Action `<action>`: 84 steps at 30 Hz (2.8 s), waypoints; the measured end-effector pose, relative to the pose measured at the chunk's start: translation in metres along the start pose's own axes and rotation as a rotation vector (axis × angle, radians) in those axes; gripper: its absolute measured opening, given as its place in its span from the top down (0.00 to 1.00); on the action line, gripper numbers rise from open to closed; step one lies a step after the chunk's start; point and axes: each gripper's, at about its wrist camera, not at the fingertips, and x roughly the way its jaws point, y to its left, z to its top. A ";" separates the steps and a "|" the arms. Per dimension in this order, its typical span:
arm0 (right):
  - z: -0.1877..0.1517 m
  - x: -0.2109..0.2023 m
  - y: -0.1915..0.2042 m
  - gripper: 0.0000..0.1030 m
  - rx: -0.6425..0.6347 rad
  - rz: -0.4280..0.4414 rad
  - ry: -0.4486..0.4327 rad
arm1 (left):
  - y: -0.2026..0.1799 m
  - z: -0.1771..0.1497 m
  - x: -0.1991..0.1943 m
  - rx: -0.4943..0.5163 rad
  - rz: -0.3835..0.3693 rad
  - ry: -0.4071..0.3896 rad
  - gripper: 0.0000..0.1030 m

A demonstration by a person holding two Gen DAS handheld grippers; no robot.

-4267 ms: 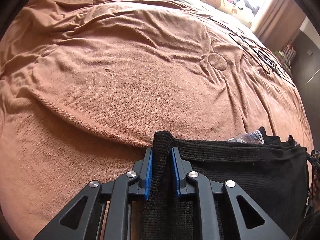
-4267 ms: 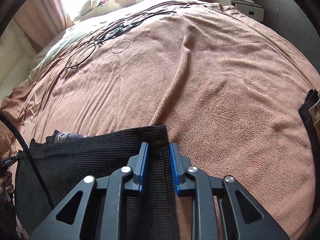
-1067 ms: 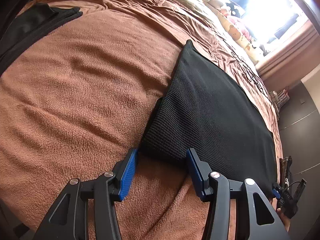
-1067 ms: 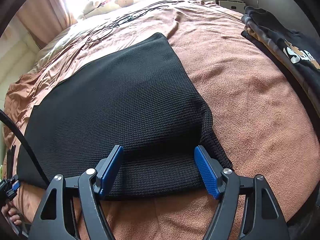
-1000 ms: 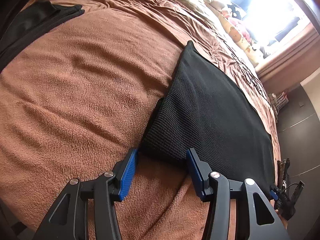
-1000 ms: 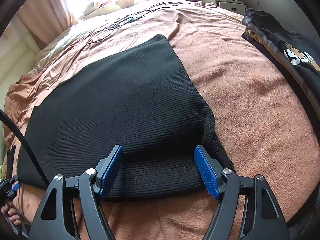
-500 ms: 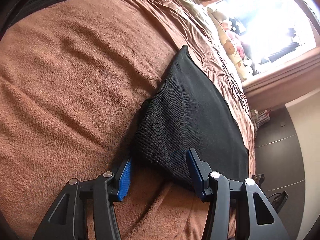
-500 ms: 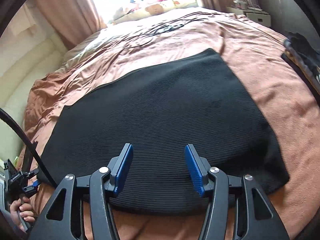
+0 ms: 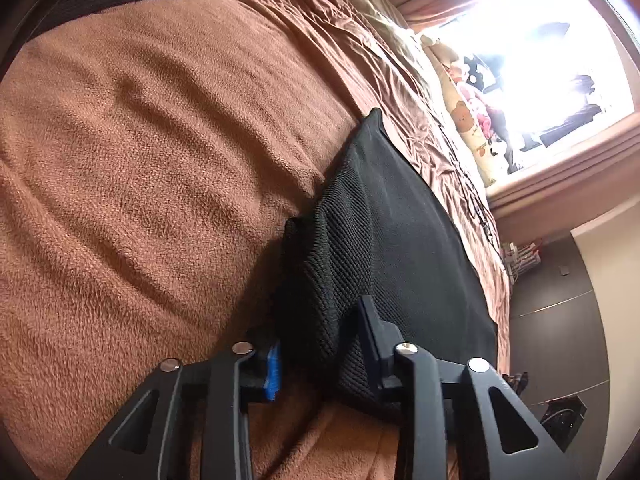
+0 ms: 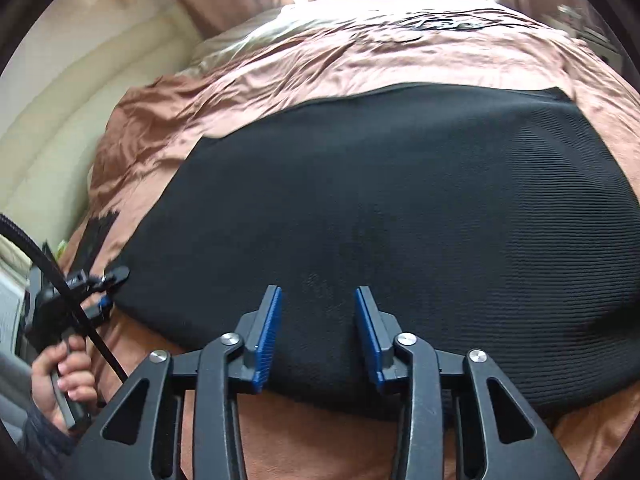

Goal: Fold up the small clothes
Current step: 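Close both grippers on the knit garment's edge, then lift the held edge with both grippers and fold it over the garment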

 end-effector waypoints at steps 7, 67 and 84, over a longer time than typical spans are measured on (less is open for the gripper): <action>0.007 0.030 0.025 0.81 -0.123 0.033 0.082 | 0.004 -0.001 -0.003 0.019 0.000 -0.026 0.89; 0.159 0.154 0.011 0.97 -0.001 -0.130 0.242 | 0.026 -0.016 -0.027 -0.279 -0.281 -0.084 0.91; 0.052 0.089 0.025 0.97 0.058 -0.029 0.242 | -0.047 0.019 -0.038 -0.210 -0.447 -0.056 0.91</action>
